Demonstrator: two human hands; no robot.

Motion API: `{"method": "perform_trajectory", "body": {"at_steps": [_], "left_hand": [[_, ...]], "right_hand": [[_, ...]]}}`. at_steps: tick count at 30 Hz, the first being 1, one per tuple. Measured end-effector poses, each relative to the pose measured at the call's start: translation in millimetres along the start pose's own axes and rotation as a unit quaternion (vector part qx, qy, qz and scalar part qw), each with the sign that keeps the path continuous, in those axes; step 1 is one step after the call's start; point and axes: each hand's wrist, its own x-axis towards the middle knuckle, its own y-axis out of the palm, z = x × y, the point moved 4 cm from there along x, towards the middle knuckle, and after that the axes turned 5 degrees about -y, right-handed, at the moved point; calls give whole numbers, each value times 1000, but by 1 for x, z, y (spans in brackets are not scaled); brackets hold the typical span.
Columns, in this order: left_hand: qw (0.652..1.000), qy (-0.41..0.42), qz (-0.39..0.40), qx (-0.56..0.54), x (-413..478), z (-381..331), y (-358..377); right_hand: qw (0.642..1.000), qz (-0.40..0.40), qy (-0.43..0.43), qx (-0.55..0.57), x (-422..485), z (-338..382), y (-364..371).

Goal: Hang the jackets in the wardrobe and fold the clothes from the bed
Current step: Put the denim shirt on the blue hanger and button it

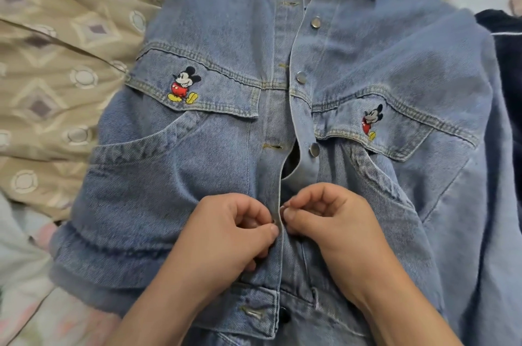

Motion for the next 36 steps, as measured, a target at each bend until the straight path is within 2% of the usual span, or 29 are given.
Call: {"method": "perform_trajectory", "body": {"at_steps": [13, 18, 25, 36], "left_hand": [[995, 46, -77, -36, 1, -1, 3], [991, 85, -102, 8, 1, 0, 9], [974, 134, -140, 114, 0, 1, 15], [958, 163, -187, 144, -6, -6, 16]], "right_hand": [[1000, 17, -9, -11, 2, -5, 1], [992, 27, 20, 120, 4, -8, 1], [1000, -21, -10, -18, 4, -9, 6], [992, -78, 29, 93, 5, -13, 8]]}}
